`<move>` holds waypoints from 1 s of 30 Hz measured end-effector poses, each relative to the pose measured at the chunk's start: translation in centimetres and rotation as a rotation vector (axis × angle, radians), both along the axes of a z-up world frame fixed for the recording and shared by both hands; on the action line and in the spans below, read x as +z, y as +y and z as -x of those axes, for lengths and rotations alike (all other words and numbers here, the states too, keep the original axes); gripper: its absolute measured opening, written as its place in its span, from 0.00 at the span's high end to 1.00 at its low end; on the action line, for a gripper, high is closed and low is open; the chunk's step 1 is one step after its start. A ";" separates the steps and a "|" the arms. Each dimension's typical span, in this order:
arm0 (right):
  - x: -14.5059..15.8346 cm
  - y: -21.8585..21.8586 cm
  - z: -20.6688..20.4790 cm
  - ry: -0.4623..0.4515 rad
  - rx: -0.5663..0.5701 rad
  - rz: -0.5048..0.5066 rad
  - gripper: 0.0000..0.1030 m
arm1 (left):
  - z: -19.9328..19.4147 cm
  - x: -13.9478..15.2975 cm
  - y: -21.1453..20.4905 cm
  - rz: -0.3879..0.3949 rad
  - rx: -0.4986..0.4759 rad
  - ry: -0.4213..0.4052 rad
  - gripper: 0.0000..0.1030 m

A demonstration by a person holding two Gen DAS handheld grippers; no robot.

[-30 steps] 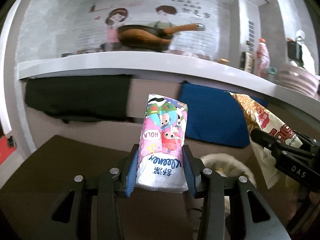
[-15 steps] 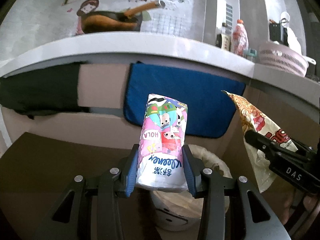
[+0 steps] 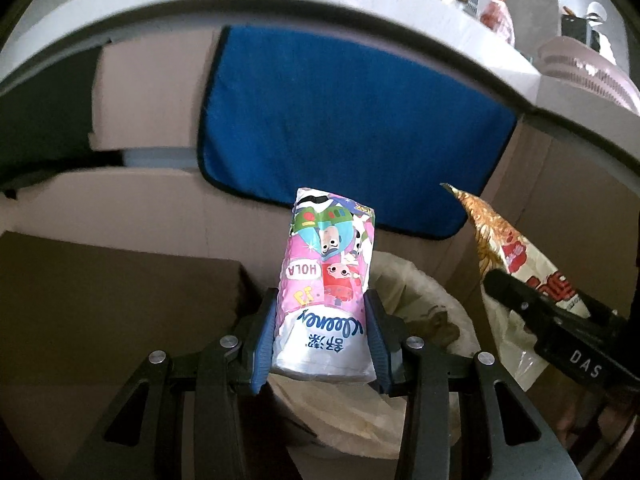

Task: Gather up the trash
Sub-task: 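Carry the tissue pack and snack bag in both tools over the bin, then open both tools over the bin to drop the tissue pack and snack bag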

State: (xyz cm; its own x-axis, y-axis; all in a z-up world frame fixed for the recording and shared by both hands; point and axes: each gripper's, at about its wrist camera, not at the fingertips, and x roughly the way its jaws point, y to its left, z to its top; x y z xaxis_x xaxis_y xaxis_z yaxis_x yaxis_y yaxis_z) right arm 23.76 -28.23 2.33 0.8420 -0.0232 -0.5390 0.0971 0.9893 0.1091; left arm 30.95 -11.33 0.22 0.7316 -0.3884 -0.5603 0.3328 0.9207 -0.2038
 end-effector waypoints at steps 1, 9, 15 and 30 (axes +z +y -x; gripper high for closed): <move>-0.5 -0.2 -0.3 0.010 -0.002 -0.010 0.53 | -0.3 -0.2 -0.1 -0.001 -0.005 0.004 0.59; -2.2 -0.6 -2.0 0.048 -0.010 -0.031 0.51 | -2.1 -1.5 -0.1 0.027 -0.038 0.029 0.53; -2.5 -0.2 -2.2 0.035 -0.024 -0.012 0.36 | -3.0 -1.2 1.0 0.099 -0.047 0.047 0.50; 0.5 3.7 5.7 -0.026 -0.003 -0.024 0.36 | 10.3 3.2 6.9 -0.053 0.073 -0.070 0.50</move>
